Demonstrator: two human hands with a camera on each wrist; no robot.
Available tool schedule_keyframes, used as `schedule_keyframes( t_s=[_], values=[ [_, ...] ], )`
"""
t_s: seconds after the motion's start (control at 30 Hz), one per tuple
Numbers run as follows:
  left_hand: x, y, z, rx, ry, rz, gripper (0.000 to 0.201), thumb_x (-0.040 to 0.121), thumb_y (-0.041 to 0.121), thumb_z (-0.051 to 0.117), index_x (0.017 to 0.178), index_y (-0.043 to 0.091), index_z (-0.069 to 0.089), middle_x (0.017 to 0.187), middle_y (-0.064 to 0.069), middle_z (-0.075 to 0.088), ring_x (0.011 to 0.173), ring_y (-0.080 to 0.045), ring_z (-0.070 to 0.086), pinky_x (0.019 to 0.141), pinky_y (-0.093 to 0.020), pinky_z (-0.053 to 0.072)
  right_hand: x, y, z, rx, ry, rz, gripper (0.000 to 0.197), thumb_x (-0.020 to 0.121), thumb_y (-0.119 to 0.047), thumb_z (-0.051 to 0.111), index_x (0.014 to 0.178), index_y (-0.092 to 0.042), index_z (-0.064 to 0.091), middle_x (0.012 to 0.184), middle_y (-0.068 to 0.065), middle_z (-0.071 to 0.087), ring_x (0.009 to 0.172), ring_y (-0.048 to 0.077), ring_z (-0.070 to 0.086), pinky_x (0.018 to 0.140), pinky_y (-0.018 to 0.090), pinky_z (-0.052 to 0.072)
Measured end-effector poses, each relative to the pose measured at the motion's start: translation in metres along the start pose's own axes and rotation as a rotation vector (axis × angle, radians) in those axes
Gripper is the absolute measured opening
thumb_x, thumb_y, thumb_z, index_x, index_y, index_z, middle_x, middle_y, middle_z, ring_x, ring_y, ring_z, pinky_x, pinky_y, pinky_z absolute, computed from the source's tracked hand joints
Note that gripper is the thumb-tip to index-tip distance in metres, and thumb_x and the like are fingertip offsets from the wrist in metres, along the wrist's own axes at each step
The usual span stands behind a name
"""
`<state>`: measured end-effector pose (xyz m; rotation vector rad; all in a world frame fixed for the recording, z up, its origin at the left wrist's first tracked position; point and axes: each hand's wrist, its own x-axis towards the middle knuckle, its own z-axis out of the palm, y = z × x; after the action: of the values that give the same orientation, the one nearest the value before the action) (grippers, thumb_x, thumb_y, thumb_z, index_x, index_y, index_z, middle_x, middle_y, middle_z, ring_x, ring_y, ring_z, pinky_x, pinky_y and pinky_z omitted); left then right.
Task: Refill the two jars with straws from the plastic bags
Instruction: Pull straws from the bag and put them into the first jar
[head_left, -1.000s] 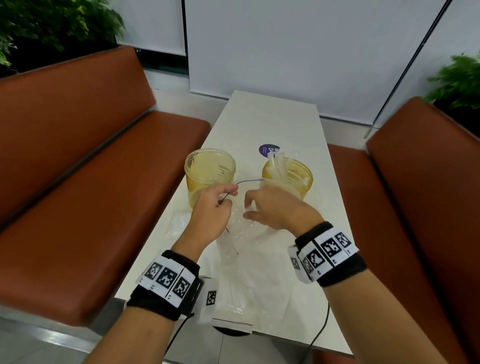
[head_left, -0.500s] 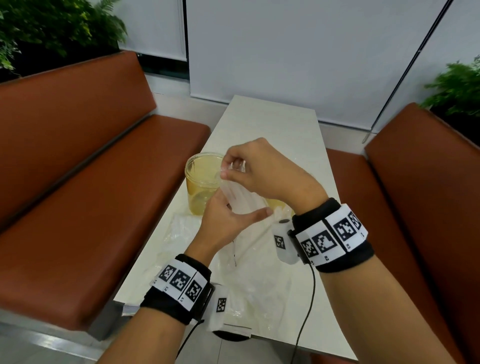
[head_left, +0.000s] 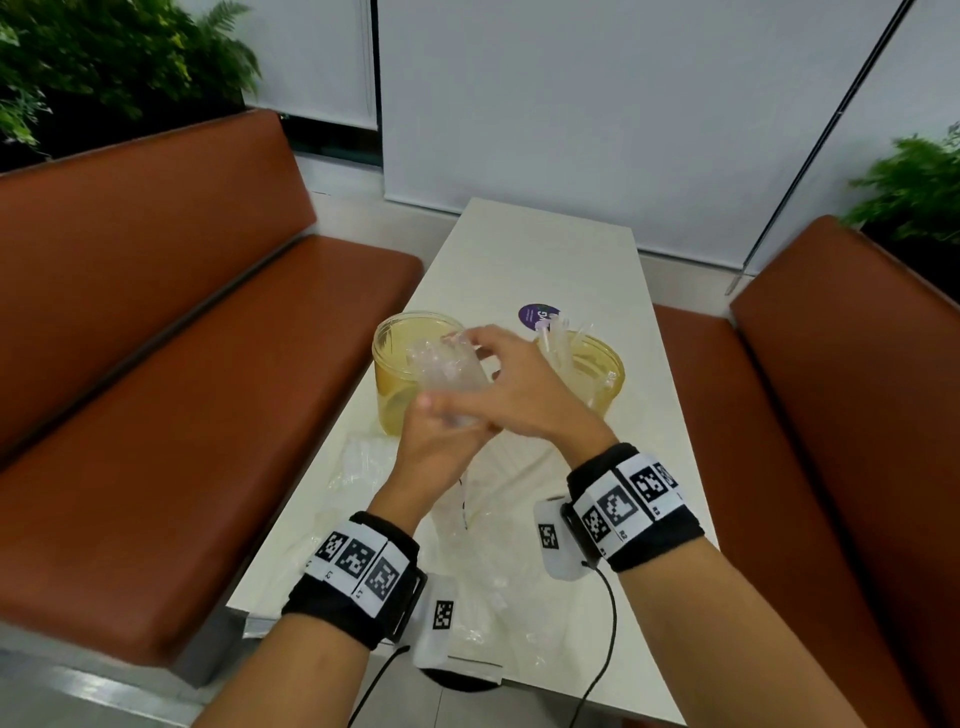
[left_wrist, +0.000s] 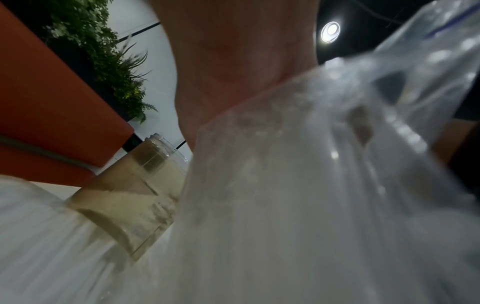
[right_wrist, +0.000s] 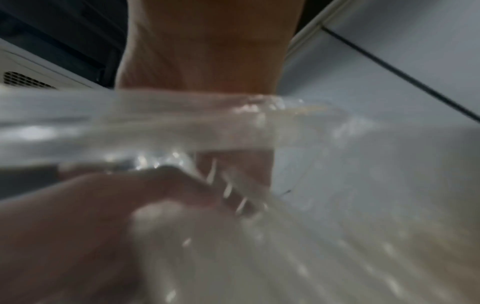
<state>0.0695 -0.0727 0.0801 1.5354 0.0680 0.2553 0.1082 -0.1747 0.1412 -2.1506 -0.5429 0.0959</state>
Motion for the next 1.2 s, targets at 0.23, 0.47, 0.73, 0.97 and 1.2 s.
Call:
schedule_keyframes(
  t_s=[0.23, 0.47, 0.73, 0.97, 1.2],
  values=[
    [0.008, -0.017, -0.017, 0.252, -0.14, 0.083, 0.064, 0.062, 0.025, 0.091, 0.119, 0.018, 0.063, 0.102, 0.008, 0.073, 0.097, -0.006, 0.069, 0.081, -0.023, 0.057, 0.009, 0.014, 0.026, 0.12, 0.08, -0.007, 0.021, 0.085, -0.03, 0.079, 0.081, -0.013, 0.068, 0.075, 0.003, 0.073, 0.071, 0.02, 0.072, 0.072, 0.038, 0.06],
    [0.008, -0.023, -0.022, 0.371, -0.128, 0.073, 0.071, 0.051, 0.068, 0.084, 0.104, 0.024, 0.067, 0.099, 0.007, 0.071, 0.093, -0.011, 0.066, 0.075, -0.031, 0.056, 0.02, -0.034, 0.009, 0.293, 0.245, -0.134, 0.014, 0.098, -0.019, 0.065, 0.086, -0.018, 0.058, 0.064, 0.004, 0.067, 0.049, 0.016, 0.064, 0.057, 0.035, 0.058],
    [0.008, -0.026, -0.028, 0.416, -0.128, 0.069, 0.07, 0.049, 0.057, 0.086, 0.11, 0.029, 0.069, 0.105, 0.007, 0.062, 0.098, -0.006, 0.059, 0.083, -0.018, 0.046, 0.039, -0.101, -0.066, 0.404, 0.575, -0.334, 0.017, 0.099, -0.015, 0.063, 0.091, 0.001, 0.062, 0.063, 0.008, 0.066, 0.046, 0.019, 0.063, 0.045, 0.031, 0.051],
    [0.014, -0.031, -0.03, 0.457, -0.078, 0.081, 0.056, 0.062, 0.036, 0.093, 0.113, 0.028, 0.073, 0.102, 0.007, 0.061, 0.093, -0.004, 0.057, 0.076, -0.013, 0.039, 0.057, -0.098, -0.144, 0.611, 0.87, -0.462, 0.014, 0.096, -0.01, 0.063, 0.088, 0.0, 0.059, 0.065, 0.011, 0.065, 0.055, 0.027, 0.064, 0.054, 0.036, 0.053],
    [0.012, -0.031, -0.036, 0.488, -0.05, 0.096, 0.046, 0.067, 0.028, 0.091, 0.109, 0.028, 0.074, 0.097, 0.01, 0.061, 0.089, -0.002, 0.057, 0.075, -0.013, 0.042, 0.077, -0.025, -0.149, 0.668, 1.085, -0.271, 0.012, 0.097, -0.015, 0.064, 0.098, -0.003, 0.061, 0.069, 0.014, 0.068, 0.055, 0.028, 0.066, 0.053, 0.041, 0.058]
  ],
)
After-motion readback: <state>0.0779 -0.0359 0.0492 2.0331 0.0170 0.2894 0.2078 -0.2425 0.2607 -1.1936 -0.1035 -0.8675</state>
